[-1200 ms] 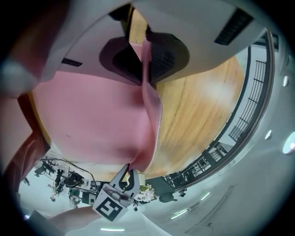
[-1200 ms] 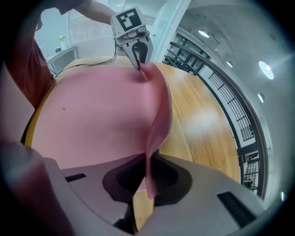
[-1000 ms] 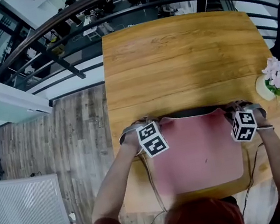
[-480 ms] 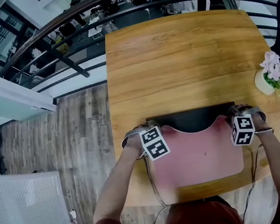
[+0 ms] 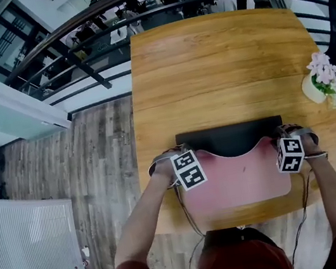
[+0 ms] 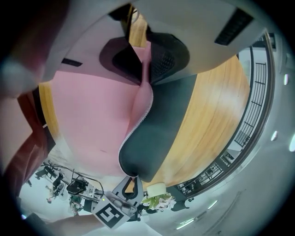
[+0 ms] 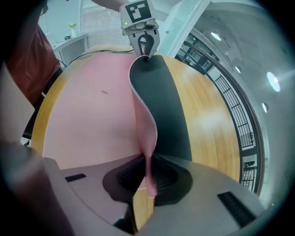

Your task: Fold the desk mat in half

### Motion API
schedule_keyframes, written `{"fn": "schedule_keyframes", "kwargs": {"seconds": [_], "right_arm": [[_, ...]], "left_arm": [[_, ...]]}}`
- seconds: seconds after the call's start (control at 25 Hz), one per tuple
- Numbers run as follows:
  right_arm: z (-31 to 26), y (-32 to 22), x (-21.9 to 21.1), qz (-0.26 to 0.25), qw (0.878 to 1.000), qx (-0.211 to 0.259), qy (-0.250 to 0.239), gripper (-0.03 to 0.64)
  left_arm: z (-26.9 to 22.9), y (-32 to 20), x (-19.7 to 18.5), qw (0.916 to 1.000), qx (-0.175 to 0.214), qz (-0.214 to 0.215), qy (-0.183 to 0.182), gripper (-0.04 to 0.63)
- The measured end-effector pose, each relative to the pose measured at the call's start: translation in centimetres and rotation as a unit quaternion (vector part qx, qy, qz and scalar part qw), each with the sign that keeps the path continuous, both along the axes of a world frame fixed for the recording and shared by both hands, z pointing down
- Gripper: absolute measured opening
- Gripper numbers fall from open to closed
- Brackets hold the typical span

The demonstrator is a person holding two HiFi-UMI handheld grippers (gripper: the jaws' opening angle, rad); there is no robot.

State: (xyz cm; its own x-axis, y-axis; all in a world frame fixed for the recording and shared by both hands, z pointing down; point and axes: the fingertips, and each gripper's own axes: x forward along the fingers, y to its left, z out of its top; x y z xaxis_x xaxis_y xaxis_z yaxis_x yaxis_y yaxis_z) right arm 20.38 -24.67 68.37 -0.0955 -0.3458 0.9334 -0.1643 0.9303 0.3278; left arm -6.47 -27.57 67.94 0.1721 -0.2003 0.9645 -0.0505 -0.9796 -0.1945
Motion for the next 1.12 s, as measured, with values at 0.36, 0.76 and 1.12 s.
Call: {"fn": "schedule_keyframes", "kwargs": {"seconds": [0.36, 0.76, 1.12], "right_arm": [[0.1, 6.7, -0.2, -0.007, 1.000, 0.013, 0.009, 0.048], [-0.3, 13.2, -0.9, -0.013, 1.000, 0.008, 0.006, 0.049], [-0.1, 17.7, -1.0, -0.015, 1.000, 0.016, 0.002, 0.048]], "left_arm": [[0.1, 7.2, -0.3, 1.0000, 0.007, -0.003, -0.006, 0.057], [-0.3, 14.3, -1.0, 0.9999, 0.009, 0.003, -0.013, 0.057], [-0.1, 18.5, -1.1, 0.9997, 0.014, 0.006, -0.019, 0.057]]}}
